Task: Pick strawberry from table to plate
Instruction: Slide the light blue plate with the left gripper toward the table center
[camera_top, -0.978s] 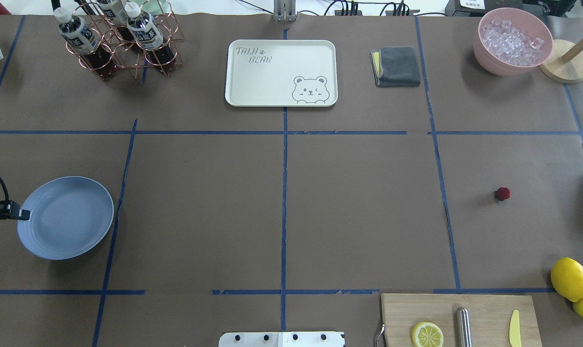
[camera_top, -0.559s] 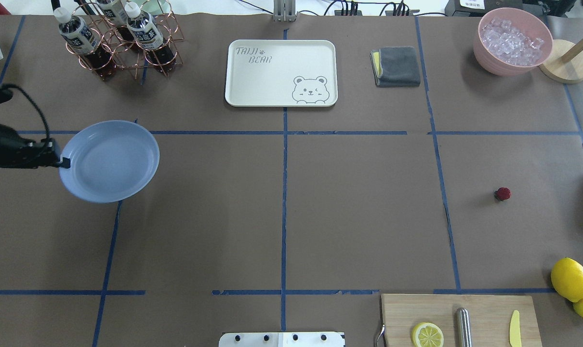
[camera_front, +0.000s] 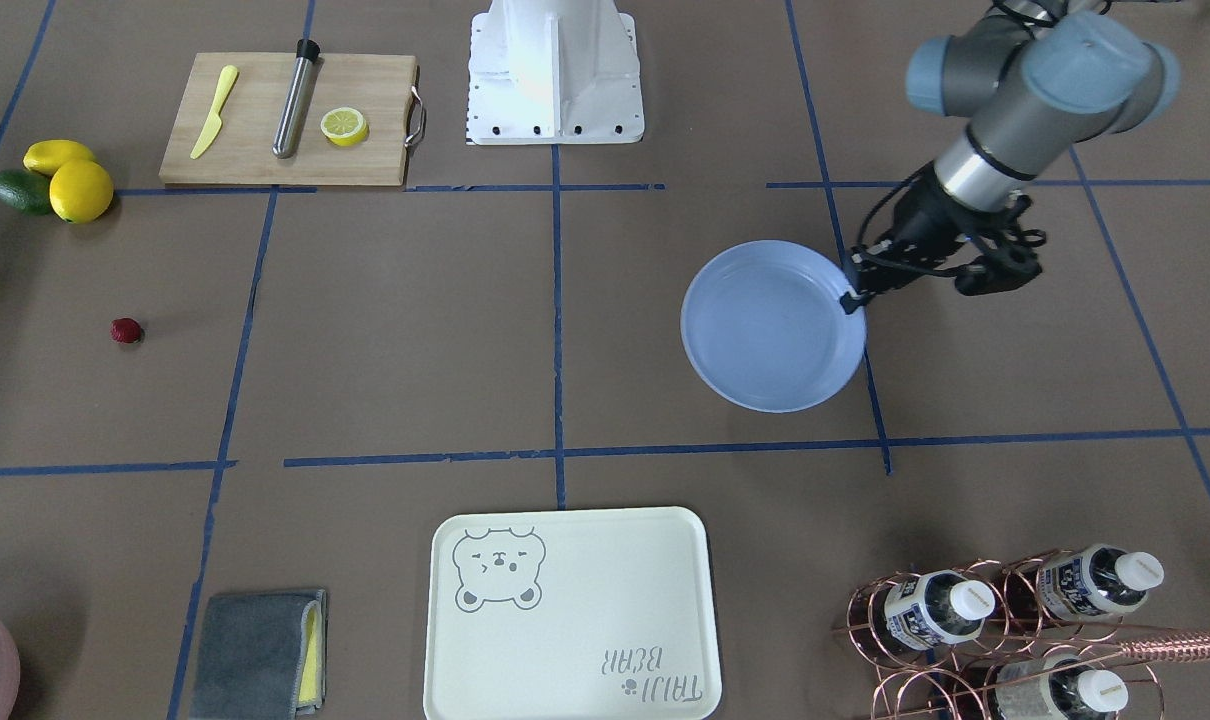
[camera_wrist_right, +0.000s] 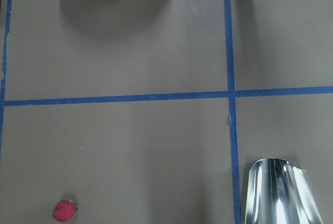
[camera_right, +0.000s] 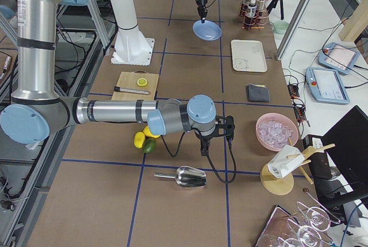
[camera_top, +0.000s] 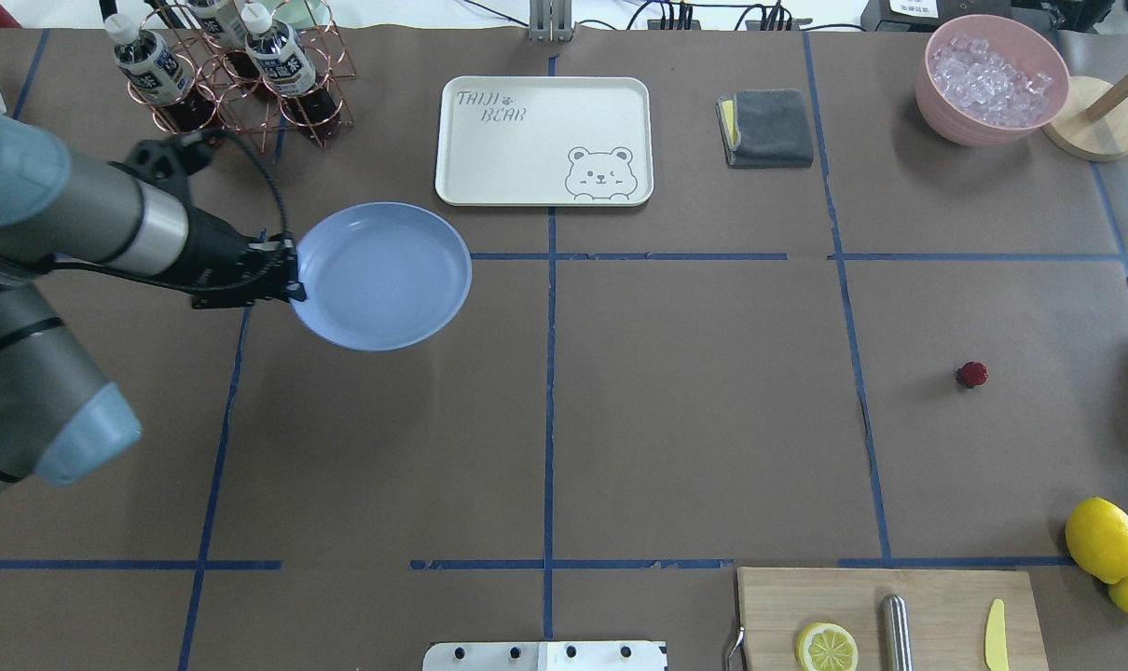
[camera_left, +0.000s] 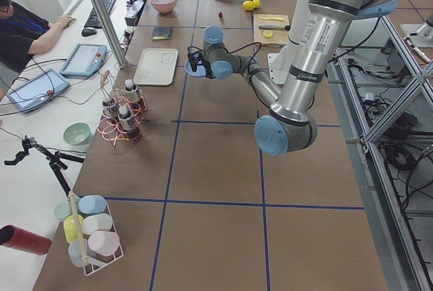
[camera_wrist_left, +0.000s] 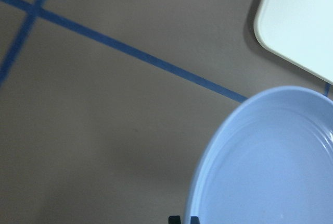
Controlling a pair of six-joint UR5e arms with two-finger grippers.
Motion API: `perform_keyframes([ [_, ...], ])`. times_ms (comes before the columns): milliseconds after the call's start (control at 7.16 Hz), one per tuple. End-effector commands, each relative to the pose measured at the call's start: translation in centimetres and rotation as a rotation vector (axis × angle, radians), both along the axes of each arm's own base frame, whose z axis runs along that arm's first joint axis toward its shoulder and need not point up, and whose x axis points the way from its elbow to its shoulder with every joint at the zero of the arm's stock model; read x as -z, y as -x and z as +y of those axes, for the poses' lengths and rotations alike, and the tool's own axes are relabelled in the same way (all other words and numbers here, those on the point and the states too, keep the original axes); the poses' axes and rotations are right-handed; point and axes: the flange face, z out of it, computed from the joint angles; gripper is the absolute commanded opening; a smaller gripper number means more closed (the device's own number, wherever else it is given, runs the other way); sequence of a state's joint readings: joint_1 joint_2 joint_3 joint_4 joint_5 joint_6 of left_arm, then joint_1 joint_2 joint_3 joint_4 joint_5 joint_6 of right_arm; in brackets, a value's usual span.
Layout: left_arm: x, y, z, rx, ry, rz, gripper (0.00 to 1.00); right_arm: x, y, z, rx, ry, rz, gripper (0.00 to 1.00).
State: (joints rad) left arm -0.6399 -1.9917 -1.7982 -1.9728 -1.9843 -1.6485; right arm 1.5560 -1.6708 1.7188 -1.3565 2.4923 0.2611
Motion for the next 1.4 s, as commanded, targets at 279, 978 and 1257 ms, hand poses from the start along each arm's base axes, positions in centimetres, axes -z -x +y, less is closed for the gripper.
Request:
perform_keyframes([
  [279,1.5,-12.0,7.2,0.014,0.075,-0.020,0.00,5.4,2.9,-1.3,-0.072,0.071,-0.040,1.00],
  [978,2.5,-9.5,6.2,0.027,-0.009,0.019,1.00,7.3,8.4,-1.3,-0.038,0.063,-0.063,1.00],
  [1257,4.7,-4.5,4.6,0.030,-0.072,-0.062,1.00,8.2,14.6,-0.9,-0.045,0.029,-0.032,1.00],
])
